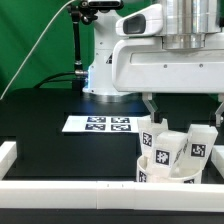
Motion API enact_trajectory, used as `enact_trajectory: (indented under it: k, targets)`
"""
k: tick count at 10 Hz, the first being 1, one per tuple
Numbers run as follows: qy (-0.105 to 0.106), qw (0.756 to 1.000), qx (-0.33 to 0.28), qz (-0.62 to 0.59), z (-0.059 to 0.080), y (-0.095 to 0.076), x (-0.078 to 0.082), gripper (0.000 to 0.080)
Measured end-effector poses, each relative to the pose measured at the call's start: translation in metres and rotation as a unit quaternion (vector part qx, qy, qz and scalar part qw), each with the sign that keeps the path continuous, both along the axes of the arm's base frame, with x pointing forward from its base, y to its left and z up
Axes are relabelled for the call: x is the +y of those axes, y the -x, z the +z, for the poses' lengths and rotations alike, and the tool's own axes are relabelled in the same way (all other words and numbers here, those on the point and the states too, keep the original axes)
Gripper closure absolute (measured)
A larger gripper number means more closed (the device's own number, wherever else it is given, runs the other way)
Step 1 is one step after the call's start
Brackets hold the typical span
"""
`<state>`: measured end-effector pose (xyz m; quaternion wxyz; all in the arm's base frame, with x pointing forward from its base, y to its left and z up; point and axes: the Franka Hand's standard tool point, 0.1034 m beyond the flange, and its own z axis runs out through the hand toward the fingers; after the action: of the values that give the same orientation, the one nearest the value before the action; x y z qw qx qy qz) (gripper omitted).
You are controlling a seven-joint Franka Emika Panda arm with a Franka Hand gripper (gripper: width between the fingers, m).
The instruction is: Assemble stool
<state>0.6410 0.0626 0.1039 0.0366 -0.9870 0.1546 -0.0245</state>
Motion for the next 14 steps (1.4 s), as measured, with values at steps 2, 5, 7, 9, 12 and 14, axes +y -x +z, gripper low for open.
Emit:
enact_trajectory:
  k: [2,5,7,9,12,14]
  targets:
    - [0.009,0.989,-0.007,0.145,-0.003,0.001,-0.001,0.0151]
    - [0.015,0.957,-0.008,0.288,-0.005,0.004,-0.006,0.0151]
    - [0.023,0.939,-0.008,0.343,-0.006,0.004,-0.012,0.0151]
    - [0.033,0.918,-0.006,0.395,-0.007,0.005,-0.017,0.0151]
    - [0.045,0.885,-0.001,0.464,-0.010,0.005,-0.024,0.0151]
    - [0.053,0.858,0.002,0.511,-0.013,0.006,-0.027,0.0151]
